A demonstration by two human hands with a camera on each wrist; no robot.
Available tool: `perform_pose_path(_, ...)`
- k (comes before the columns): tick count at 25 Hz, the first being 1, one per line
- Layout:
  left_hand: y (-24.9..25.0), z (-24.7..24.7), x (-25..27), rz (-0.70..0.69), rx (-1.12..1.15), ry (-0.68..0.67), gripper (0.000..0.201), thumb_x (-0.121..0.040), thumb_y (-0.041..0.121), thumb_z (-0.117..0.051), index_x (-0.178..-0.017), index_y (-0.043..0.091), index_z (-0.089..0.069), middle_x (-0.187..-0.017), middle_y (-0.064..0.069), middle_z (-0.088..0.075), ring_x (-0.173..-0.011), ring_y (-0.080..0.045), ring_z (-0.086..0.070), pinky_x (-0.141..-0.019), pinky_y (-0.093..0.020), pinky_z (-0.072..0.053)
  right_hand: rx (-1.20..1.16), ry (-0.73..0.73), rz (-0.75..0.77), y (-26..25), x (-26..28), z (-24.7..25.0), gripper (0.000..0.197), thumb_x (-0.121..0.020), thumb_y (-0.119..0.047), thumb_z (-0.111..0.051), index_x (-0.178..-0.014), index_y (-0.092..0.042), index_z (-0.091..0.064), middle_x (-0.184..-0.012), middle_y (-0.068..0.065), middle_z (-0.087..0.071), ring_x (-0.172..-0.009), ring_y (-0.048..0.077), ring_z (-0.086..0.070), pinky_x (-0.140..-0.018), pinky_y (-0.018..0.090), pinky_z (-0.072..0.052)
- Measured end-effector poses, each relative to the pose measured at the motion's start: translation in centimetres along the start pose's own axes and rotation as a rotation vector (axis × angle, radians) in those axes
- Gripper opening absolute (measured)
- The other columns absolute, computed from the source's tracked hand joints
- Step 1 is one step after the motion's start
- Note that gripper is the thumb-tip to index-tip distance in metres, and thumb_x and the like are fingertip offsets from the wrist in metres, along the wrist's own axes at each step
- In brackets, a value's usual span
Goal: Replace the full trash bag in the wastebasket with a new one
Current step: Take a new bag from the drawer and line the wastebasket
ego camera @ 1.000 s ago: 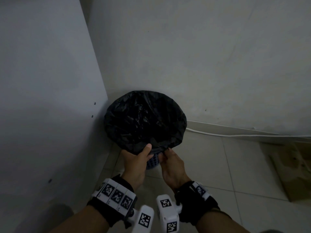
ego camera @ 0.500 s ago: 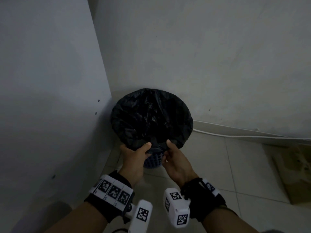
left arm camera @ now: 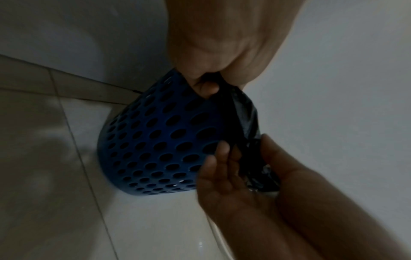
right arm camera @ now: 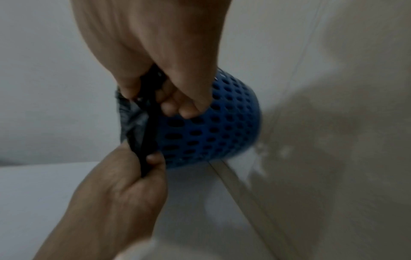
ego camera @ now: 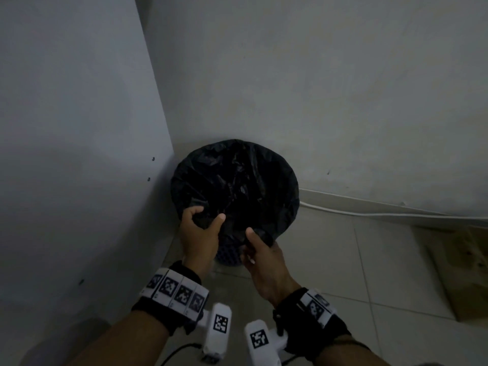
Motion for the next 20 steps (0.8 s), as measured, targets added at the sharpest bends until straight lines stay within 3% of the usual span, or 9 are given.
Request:
perform_pose_path(1,0.1,0.3,0.1,-0.023,-0.007,0.022,0.042,-0.083,0.026,-0.073,-0.116,0.019,-0.05,-0.114,-0.001,-0.053,-0.103,-0.023,-0.056,-0.084,-0.037,-0.052,0.22,-0.067,-0.013,-1.2,1.0,-0.4,0.051,-0.091,-0.039,-0.062,-0.138,-0.03,-0.045,-0.127,-0.005,-0.061,-0.099,0.01,-0.064,-0.066,0.017,-0.056)
perform_pose_path(3,0.3,0.7,0.0,-0.058,-0.024,0.017,0.044,-0.086,0.021,-0.07,-0.124,0.017,-0.049,-0.115,0.002,-0.051,-0.104,-0.018,-0.053,-0.085,-0.031,-0.046,0.792,-0.253,-0.121,-3.3,3.4,-0.4,0.044,-0.089,-0.054,-0.057,-0.127,-0.036,-0.046,-0.123,-0.012,-0.059,-0.107,0.011,-0.06,-0.073,0.016,-0.056)
perform_pose_path(5,0.8,0.8,0.2,-0.12,-0.058,-0.04,0.045,-0.087,0.019,-0.067,-0.128,0.019,-0.048,-0.12,0.005,-0.049,-0.107,-0.012,-0.048,-0.09,-0.028,-0.043,1.127,-0.385,-0.196,-5.6,5.2,0.7,0.042,-0.092,-0.054,-0.05,-0.116,-0.02,-0.06,-0.111,-0.002,-0.069,-0.098,0.017,-0.063,-0.083,0.031,-0.056)
perform_pose_path(7,1.2,0.8,0.9,-0.189,-0.094,-0.103,0.046,-0.089,0.019,-0.066,-0.131,0.022,-0.047,-0.125,0.007,-0.049,-0.112,-0.007,-0.046,-0.095,-0.026,-0.041,0.99,-0.367,-0.147,-8.7,6.1,0.3,0.042,-0.097,-0.043,-0.046,-0.113,-0.009,-0.064,-0.1,0.004,-0.073,-0.089,0.017,-0.063,-0.079,0.033,-0.053)
perform_pose_path(9,1.4,0.7,2.0,-0.257,-0.153,-0.165,0.048,-0.09,0.019,-0.064,-0.134,0.024,-0.046,-0.128,0.009,-0.047,-0.115,-0.003,-0.043,-0.097,-0.022,-0.037,0.858,-0.313,-0.034,-11.3,5.8,-0.3,0.035,-0.099,-0.038,-0.043,-0.115,-0.013,-0.063,-0.099,0.004,-0.073,-0.086,0.013,-0.064,-0.077,0.029,-0.052)
perform_pose_path(12,1.4,0.5,3.1,-0.316,-0.204,-0.237,0.049,-0.09,0.018,-0.063,-0.135,0.028,-0.046,-0.133,0.005,-0.047,-0.116,-0.001,-0.042,-0.098,-0.02,-0.034,0.986,-0.325,0.017,-12.0,3.5,-0.7,0.031,-0.1,-0.036,-0.045,-0.119,-0.016,-0.06,-0.108,0.003,-0.07,-0.092,0.011,-0.064,-0.084,0.029,-0.051)
perform_pose_path(14,1.5,0.1,3.3,-0.338,-0.22,-0.273,0.05,-0.091,0.02,-0.063,-0.136,0.03,-0.045,-0.135,0.003,-0.046,-0.117,-0.002,-0.042,-0.099,-0.021,-0.035,1.147,-0.342,0.098,-11.5,1.4,-0.9,0.029,-0.098,-0.034,-0.05,-0.117,-0.016,-0.061,-0.105,0.0,-0.068,-0.089,0.01,-0.062,-0.081,0.026,-0.049)
perform_pose_path(17,2.0,-0.8,3.3,-0.404,-0.263,-0.284,0.051,-0.09,0.02,-0.063,-0.137,0.026,-0.045,-0.135,0.006,-0.046,-0.119,-0.001,-0.04,-0.101,-0.022,-0.034,1.494,-0.521,0.115,-7.8,-0.6,-2.8,0.037,-0.099,-0.039,-0.048,-0.131,-0.021,-0.054,-0.127,-0.001,-0.061,-0.113,0.015,-0.058,-0.097,0.027,-0.044)
perform_pose_path(20,2.5,-0.9,3.1,-0.473,-0.25,-0.296,0.051,-0.088,0.013,-0.066,-0.135,0.02,-0.047,-0.129,0.01,-0.047,-0.118,0.002,-0.041,-0.099,-0.01,-0.033,1.789,-0.656,0.004,-4.0,-1.9,-3.2,0.051,-0.101,-0.045,-0.038,-0.148,-0.026,-0.034,-0.154,-0.002,-0.036,-0.14,0.019,-0.035,-0.113,0.032,-0.028)
Point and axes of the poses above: each hand's wrist, its own x-axis away from the middle knuckle, its own z-axis out of the back of the hand, y = z × x, the point moved 9 cm from there along -x, towards the middle knuckle
